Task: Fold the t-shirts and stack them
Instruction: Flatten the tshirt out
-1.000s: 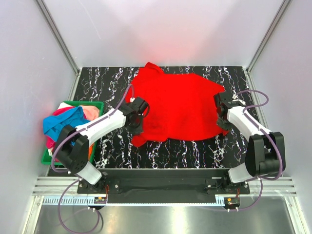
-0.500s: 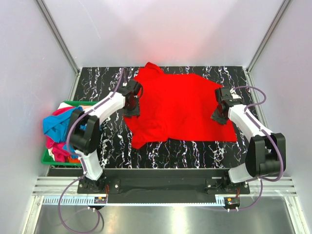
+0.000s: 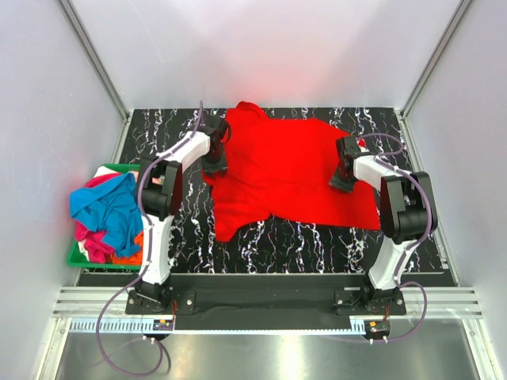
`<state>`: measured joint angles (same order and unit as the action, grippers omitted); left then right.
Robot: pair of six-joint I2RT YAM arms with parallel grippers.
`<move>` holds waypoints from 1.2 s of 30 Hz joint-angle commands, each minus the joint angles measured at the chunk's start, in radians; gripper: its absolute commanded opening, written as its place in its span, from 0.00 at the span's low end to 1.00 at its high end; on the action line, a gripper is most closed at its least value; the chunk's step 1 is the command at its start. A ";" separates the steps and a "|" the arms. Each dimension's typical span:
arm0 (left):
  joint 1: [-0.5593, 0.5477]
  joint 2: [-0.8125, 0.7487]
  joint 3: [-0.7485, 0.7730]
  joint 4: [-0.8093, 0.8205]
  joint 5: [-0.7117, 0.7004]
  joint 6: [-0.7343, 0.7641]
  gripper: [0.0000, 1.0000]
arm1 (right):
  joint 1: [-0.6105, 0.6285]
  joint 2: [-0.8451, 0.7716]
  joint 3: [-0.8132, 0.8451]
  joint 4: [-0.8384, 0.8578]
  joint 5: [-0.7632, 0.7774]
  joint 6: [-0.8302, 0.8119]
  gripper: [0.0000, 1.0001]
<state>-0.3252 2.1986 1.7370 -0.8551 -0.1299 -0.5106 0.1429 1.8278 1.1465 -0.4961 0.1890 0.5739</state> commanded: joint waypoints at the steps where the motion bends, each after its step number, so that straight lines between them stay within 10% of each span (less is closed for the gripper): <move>1: 0.034 0.071 0.143 0.011 0.054 0.040 0.41 | -0.003 0.086 0.082 0.090 0.010 -0.063 0.34; 10: 0.041 -0.020 0.385 -0.013 0.099 0.161 0.50 | -0.003 0.208 0.274 0.097 -0.022 -0.114 0.34; 23: -0.257 -0.893 -0.802 0.175 0.070 -0.166 0.45 | -0.003 -0.199 0.035 0.076 -0.183 -0.036 0.35; 36: -0.290 -0.880 -1.039 0.438 0.110 -0.264 0.39 | -0.003 -0.377 -0.096 0.064 -0.186 0.000 0.36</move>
<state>-0.6151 1.2774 0.6785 -0.5369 -0.0334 -0.7521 0.1429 1.4899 1.0595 -0.4290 0.0135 0.5591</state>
